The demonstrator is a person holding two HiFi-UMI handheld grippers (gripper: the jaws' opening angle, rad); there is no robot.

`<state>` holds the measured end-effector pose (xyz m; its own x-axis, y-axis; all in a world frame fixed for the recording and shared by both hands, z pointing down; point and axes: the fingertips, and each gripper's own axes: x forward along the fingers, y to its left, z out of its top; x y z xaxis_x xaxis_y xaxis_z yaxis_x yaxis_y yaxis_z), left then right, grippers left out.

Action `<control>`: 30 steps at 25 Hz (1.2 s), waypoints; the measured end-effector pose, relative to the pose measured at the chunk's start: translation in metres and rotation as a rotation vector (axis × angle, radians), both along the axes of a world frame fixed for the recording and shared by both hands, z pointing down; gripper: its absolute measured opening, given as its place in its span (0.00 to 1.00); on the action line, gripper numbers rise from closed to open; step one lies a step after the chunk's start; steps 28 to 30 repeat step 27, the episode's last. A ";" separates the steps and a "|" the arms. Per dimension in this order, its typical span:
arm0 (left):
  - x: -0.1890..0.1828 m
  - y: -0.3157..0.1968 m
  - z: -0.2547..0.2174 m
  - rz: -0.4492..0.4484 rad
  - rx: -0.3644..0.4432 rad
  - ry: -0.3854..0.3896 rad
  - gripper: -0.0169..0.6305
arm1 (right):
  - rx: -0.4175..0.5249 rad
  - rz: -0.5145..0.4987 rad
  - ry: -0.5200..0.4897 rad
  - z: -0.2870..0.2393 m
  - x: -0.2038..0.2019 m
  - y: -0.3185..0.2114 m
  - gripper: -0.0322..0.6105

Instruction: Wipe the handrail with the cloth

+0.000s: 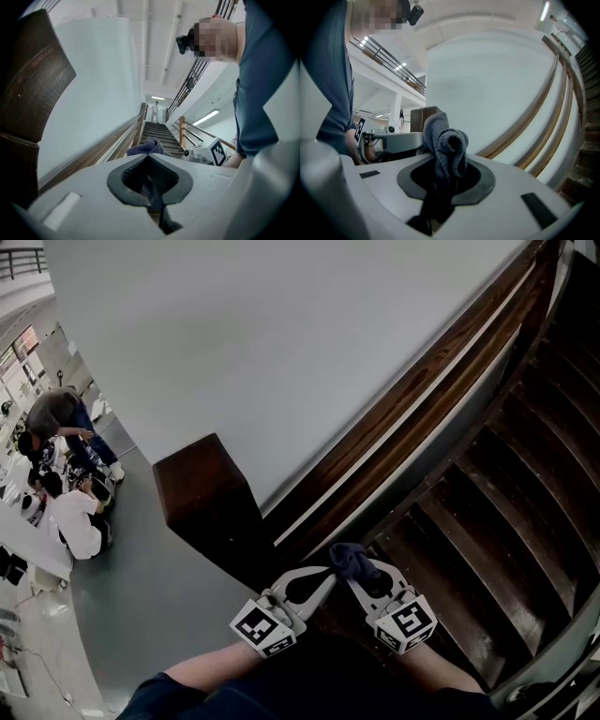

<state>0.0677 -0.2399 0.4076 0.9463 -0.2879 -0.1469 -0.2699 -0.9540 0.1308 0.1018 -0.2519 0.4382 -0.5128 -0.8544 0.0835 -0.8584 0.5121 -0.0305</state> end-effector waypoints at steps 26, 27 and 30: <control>0.003 0.006 0.005 -0.021 -0.005 -0.001 0.03 | -0.020 -0.018 -0.006 0.009 0.003 0.005 0.20; 0.004 0.007 0.005 -0.021 -0.005 -0.001 0.03 | -0.020 -0.018 -0.007 0.009 0.003 0.006 0.20; 0.004 0.007 0.005 -0.021 -0.005 -0.001 0.03 | -0.020 -0.018 -0.007 0.009 0.003 0.006 0.20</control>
